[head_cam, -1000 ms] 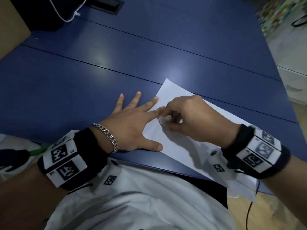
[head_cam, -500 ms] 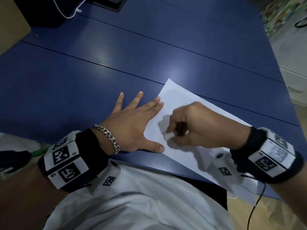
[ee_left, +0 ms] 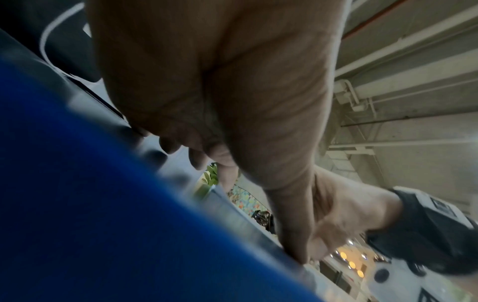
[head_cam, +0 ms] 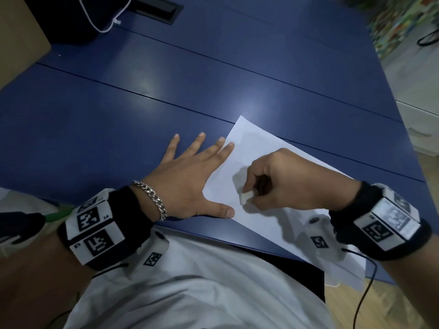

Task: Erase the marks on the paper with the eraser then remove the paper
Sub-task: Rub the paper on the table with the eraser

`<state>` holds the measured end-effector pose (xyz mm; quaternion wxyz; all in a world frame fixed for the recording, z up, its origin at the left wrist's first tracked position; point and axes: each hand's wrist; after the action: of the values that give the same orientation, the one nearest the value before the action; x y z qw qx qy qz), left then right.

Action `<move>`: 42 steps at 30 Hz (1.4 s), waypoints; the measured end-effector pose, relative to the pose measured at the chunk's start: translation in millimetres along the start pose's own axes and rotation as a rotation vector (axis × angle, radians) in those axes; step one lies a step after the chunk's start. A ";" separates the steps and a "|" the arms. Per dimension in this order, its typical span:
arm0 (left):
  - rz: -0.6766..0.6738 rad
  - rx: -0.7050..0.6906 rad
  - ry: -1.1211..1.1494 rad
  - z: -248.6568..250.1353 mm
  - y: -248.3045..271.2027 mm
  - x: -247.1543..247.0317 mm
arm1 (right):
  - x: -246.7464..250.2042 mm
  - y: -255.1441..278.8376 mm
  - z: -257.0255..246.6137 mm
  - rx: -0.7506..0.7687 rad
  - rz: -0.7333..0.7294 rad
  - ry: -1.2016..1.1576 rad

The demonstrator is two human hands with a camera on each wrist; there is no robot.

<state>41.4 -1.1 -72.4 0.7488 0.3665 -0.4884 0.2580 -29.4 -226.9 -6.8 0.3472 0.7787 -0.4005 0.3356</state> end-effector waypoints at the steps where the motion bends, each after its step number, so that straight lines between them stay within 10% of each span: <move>1: 0.016 0.003 0.005 -4.2 1.0 0.7 | -0.8 -0.6 0.4 0.001 0.004 0.003; 12: 0.018 0.101 0.012 -14.2 2.3 0.2 | -9.5 -31.2 -15.2 0.098 0.196 0.126; 17: -0.002 0.111 0.012 -13.0 2.9 1.4 | -9.2 -21.7 -14.5 0.180 0.067 0.149; 30: 0.105 0.074 0.069 14.3 -2.1 33.7 | -0.9 77.4 38.8 -0.098 0.208 0.171; 42: -0.180 0.109 -0.220 32.5 -26.8 32.7 | -12.3 70.7 16.6 -0.086 0.157 0.152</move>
<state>56.5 -42.3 -42.0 0.6899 0.4751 -0.5178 0.1742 -91.5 -266.5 -6.3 0.3822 0.7016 -0.4468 0.4024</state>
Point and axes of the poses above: each hand's wrist, its own y-axis away from the middle knuckle, its own x-axis out of the back of the hand, z = x × y, and after that the axes turned 13 degrees about x, right-handed
